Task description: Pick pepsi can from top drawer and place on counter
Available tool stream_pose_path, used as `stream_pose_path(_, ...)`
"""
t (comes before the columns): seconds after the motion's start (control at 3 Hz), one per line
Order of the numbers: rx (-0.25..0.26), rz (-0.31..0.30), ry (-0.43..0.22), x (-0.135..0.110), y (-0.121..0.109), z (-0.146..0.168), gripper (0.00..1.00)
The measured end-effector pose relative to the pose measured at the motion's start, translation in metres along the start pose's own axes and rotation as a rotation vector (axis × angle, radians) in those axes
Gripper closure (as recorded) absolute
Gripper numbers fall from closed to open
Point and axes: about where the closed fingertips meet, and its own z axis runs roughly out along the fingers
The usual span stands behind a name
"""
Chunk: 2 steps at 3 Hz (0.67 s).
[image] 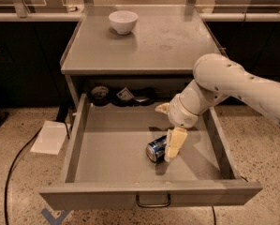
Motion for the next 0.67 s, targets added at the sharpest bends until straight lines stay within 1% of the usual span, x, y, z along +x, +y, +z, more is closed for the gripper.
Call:
stream_pose_path(0.33,-0.034,0.003,-0.013,0.010,0.000,0.026,0.00)
stream_pose_path(0.67,-0.067,0.024,-0.031,0.025,0.004,0.048,0.00)
